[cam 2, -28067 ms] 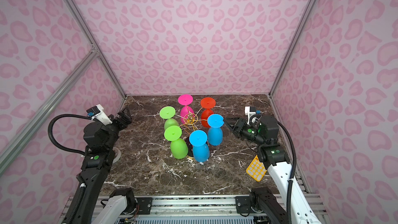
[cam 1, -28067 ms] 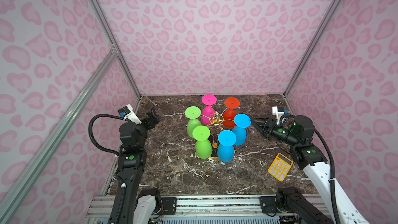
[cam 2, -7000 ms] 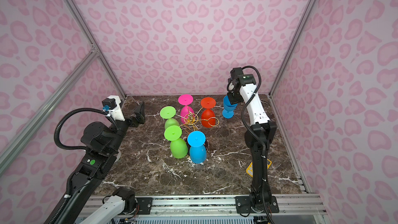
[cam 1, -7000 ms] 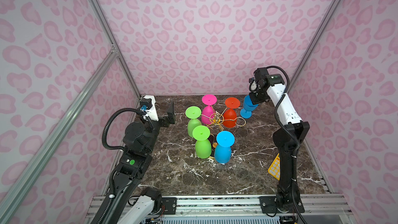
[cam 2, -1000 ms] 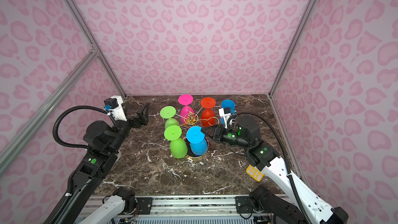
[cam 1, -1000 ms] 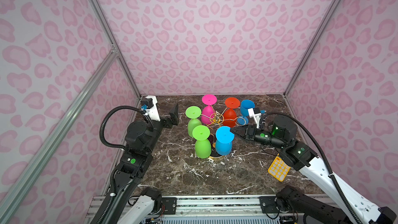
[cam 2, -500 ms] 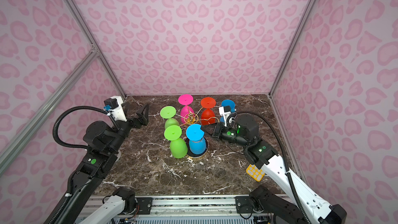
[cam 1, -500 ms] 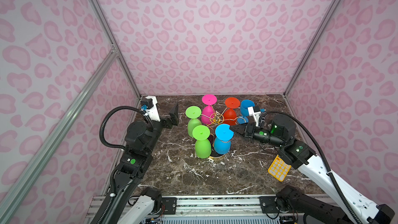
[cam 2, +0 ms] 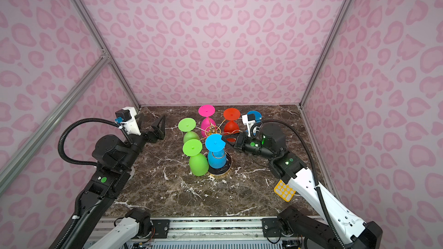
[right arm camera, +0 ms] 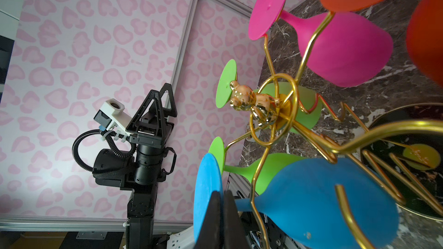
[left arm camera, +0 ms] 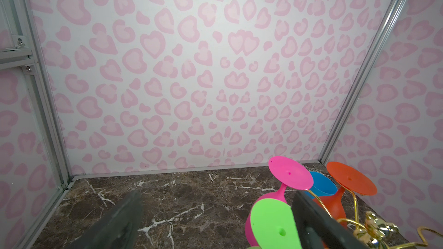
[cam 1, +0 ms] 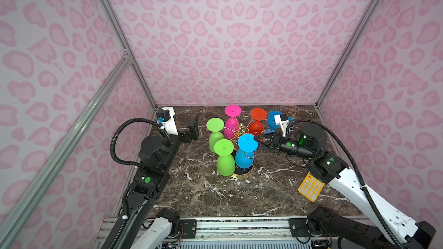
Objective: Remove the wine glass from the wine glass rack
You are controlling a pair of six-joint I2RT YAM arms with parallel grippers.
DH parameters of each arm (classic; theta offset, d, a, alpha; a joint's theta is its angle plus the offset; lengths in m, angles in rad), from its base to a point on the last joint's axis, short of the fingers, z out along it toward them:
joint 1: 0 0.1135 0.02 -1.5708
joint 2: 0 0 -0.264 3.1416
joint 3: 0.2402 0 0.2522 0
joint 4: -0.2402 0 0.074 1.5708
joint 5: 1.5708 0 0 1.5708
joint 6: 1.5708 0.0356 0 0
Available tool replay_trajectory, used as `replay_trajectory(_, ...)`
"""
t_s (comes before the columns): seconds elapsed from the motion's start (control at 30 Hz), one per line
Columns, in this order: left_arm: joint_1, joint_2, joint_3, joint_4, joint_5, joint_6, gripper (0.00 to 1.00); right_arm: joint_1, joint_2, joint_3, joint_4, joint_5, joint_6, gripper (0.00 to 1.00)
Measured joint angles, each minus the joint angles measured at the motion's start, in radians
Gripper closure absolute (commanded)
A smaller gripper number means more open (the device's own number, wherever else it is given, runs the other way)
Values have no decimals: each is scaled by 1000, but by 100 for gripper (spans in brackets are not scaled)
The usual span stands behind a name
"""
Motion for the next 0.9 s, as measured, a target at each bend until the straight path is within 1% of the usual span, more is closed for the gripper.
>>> replay_trajectory(0.57,5,-2,-4,0,11,0,2,28,64,42,23,8,-36,100)
replay_trajectory(0.9,6,-6,-5,-1,11,0,2,50,44,56,-21,29,-71,100)
